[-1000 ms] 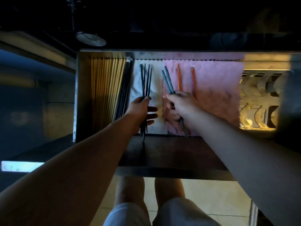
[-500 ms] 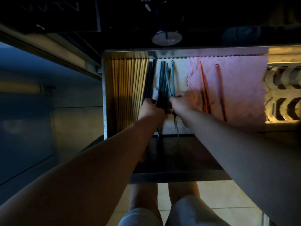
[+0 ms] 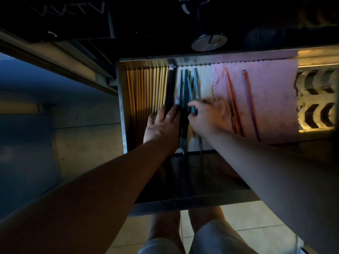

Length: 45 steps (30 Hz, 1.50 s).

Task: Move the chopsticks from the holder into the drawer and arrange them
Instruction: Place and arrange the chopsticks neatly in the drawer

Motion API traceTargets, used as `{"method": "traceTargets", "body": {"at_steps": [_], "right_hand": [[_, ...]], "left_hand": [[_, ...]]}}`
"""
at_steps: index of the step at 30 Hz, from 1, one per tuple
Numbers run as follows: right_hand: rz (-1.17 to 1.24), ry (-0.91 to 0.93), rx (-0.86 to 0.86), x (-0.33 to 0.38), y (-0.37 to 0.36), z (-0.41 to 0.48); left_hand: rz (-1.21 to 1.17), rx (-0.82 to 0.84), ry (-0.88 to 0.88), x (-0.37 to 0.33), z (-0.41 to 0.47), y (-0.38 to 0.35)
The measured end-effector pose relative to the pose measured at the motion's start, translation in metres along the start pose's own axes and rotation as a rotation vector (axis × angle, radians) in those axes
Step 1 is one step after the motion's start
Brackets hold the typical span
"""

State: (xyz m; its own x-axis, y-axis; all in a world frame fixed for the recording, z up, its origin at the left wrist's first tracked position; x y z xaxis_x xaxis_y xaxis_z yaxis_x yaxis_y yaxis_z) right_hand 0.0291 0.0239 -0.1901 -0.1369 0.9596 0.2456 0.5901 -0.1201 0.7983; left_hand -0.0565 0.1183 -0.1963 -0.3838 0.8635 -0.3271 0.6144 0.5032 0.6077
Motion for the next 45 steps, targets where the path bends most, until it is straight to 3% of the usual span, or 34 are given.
{"method": "traceTargets", "body": {"at_steps": [7,16,25,31,36,45], "right_hand": [[-0.113,-0.035,-0.035,-0.005,0.006,0.001],[-0.002,0.023,-0.104,0.005,0.005,0.006],[-0.154,-0.011,-0.065,0.014,-0.002,0.016],[-0.283,-0.172,-0.021,0.023,-0.01,0.04],[-0.142,-0.288,0.042,0.016,-0.017,0.051],[0.025,-0.279,0.095,0.005,-0.015,0.05]], "left_hand": [[0.097,-0.01,-0.1,-0.005,-0.004,-0.002],[0.174,-0.075,-0.086,-0.001,-0.002,-0.003],[0.146,-0.06,-0.094,0.008,-0.005,-0.001],[0.073,-0.042,-0.074,0.016,-0.005,-0.002],[0.061,-0.029,-0.09,0.022,-0.005,0.001],[-0.022,-0.022,-0.091,0.027,-0.012,0.007]]}}
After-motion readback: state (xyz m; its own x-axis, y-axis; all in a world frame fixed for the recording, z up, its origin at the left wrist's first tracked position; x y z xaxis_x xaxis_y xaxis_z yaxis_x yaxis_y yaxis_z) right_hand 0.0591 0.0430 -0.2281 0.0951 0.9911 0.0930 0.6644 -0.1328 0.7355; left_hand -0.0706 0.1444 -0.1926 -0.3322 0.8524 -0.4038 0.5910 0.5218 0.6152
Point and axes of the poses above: each hand's wrist, its own z-axis towards the middle knuckle, its own y-axis out of the back of the hand, x = y × z, the point moved 7 cm from there along z, towards the middle knuckle, and after that the axes turned 11 degrees about -z, right-handed, at the moved point
